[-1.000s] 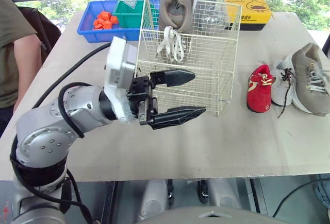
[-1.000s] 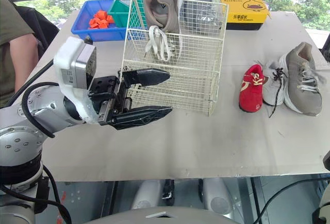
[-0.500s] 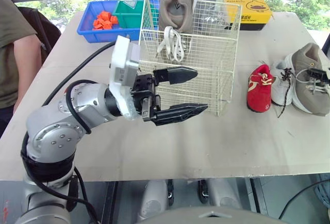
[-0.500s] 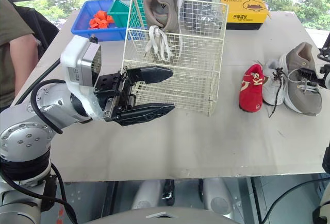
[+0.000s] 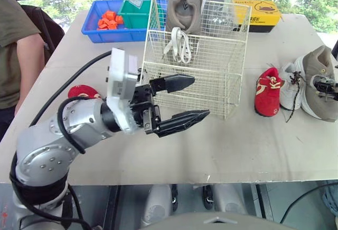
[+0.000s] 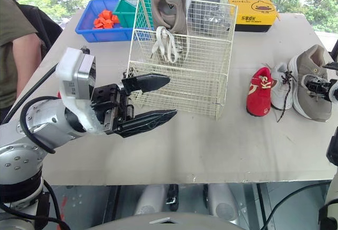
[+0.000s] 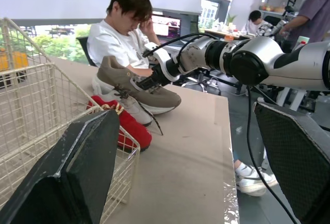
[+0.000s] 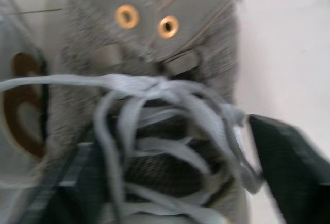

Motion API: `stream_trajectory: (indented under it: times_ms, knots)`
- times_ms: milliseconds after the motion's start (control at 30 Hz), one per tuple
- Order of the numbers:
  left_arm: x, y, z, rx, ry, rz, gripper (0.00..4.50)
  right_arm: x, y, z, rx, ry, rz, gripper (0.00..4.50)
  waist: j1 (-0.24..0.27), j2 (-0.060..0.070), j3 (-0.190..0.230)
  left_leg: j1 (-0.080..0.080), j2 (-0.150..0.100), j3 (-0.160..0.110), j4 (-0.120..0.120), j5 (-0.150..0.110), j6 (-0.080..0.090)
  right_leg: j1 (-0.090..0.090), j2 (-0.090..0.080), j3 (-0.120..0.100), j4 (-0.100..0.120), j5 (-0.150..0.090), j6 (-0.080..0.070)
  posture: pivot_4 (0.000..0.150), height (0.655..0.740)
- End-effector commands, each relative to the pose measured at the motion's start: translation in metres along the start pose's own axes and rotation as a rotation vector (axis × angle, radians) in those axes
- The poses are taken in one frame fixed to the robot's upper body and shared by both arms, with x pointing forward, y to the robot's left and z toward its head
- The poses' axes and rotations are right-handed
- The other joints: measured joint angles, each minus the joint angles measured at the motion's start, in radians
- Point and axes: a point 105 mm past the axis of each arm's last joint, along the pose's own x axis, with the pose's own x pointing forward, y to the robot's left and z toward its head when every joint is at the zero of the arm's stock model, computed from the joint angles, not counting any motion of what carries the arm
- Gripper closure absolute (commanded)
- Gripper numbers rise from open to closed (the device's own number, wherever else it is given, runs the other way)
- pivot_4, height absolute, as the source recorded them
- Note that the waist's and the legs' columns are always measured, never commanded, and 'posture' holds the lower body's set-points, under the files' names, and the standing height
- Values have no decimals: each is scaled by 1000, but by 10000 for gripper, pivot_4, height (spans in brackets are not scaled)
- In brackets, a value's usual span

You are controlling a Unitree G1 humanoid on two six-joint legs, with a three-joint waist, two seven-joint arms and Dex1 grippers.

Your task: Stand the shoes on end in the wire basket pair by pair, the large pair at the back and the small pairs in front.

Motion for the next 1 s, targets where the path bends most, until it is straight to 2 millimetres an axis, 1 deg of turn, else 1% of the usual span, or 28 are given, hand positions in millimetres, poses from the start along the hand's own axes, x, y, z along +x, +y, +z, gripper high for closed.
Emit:
stream_trajectory:
  times_ms: [33,100,167,267,367,467,567,633,833,1000]
  knots:
    - [-3,-9,8,28,-12,-22,0,3,-2,-24,16,86,1,27341,1,0,0,0,0,0,0,0,0,0,0,0,0,0,0,1500,7400]
    - [-3,-9,9,24,-8,-24,0,3,0,-24,1,86,15,37043,0,0,0,0,0,0,0,0,0,0,0,0,0,0,0,1500,7400]
    - [-3,-10,8,18,-6,-27,0,3,-1,-24,-19,85,16,44650,-3,0,0,0,0,0,0,0,0,0,0,0,0,0,-1,1500,7400]
    - [-3,-11,8,14,-6,-29,0,3,-2,-23,-6,67,13,44650,-5,-1,0,0,0,0,0,0,0,0,1,0,0,0,0,1500,7400]
    - [-3,-12,7,5,-6,-29,0,2,-1,-14,35,-4,44,44650,-6,-1,0,0,0,0,0,0,-1,0,1,0,0,0,0,1500,7400]
    - [-2,-13,6,-2,-11,-30,0,-2,0,-2,68,-97,100,44650,-8,-1,0,0,0,1,0,0,-1,0,1,1,0,0,0,1500,7400]
    - [-1,-13,6,-8,-19,-29,0,-10,-2,13,148,-201,148,44650,-15,-1,0,0,0,1,0,0,0,0,1,1,0,0,0,1500,7400]
    - [0,-14,5,-18,-26,-30,0,-16,-3,20,196,-244,186,44650,-16,1,1,0,0,1,-1,0,0,0,1,1,0,0,0,1500,7400]
    - [2,-16,4,-40,-41,-37,0,-31,-7,35,273,-326,259,44650,-17,6,4,0,0,3,-1,0,0,-2,2,3,0,1,2,1500,7400]
    - [5,-15,4,-44,-48,-52,0,-39,-6,42,282,-344,301,44650,-16,8,5,0,0,5,-1,0,0,-2,2,4,0,1,2,1500,7400]
